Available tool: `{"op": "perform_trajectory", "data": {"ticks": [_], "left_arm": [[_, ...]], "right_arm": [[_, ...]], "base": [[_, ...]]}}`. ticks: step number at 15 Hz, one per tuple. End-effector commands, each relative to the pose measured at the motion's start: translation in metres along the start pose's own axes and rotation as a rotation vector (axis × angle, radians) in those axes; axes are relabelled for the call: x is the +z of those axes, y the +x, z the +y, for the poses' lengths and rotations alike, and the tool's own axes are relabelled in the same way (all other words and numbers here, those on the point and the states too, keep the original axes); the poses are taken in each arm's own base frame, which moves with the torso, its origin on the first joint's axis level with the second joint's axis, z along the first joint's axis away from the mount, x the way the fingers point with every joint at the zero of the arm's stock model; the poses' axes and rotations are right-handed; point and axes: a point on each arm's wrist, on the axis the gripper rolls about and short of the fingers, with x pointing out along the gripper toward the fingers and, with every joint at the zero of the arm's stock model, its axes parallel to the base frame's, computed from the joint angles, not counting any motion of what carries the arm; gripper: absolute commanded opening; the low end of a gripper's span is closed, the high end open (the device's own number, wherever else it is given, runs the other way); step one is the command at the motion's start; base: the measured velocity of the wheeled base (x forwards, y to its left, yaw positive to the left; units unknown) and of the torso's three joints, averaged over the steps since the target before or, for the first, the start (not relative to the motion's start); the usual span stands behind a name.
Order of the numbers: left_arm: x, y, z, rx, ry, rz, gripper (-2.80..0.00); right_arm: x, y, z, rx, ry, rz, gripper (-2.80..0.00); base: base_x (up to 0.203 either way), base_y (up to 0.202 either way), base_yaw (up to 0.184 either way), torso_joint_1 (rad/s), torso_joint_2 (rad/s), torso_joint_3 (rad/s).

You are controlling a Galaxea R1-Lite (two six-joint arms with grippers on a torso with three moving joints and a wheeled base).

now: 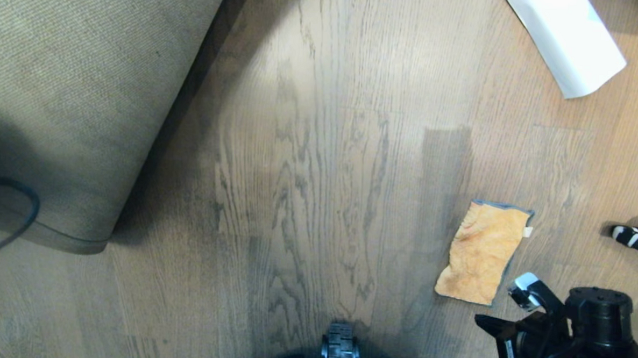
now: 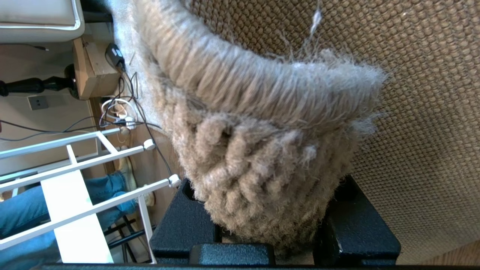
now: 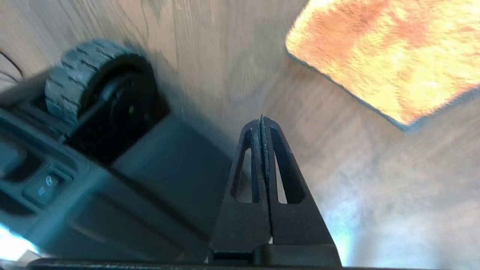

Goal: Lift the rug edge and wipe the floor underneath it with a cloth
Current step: Pick up the rag

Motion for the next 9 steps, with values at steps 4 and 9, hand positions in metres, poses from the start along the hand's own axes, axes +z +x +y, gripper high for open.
{"op": "perform_trajectory", "data": {"ticks": [4, 9], "left_arm": [[-0.002, 0.000, 0.000, 0.002, 0.004, 0.004, -2.80], [-0.002, -0.001, 0.000, 0.002, 0.005, 0.006, -2.80]], "right_arm": [[-0.012, 0.018, 0.013, 0.066, 0.041, 0.046, -2.80], [-0.010, 0.022, 0.012, 0.064, 0.039, 0.037, -2.80]], "base": [[0.000, 0.000, 0.000, 0.000, 0.00, 0.000], [0.000, 0.000, 0.000, 0.000, 0.00, 0.000]]}}
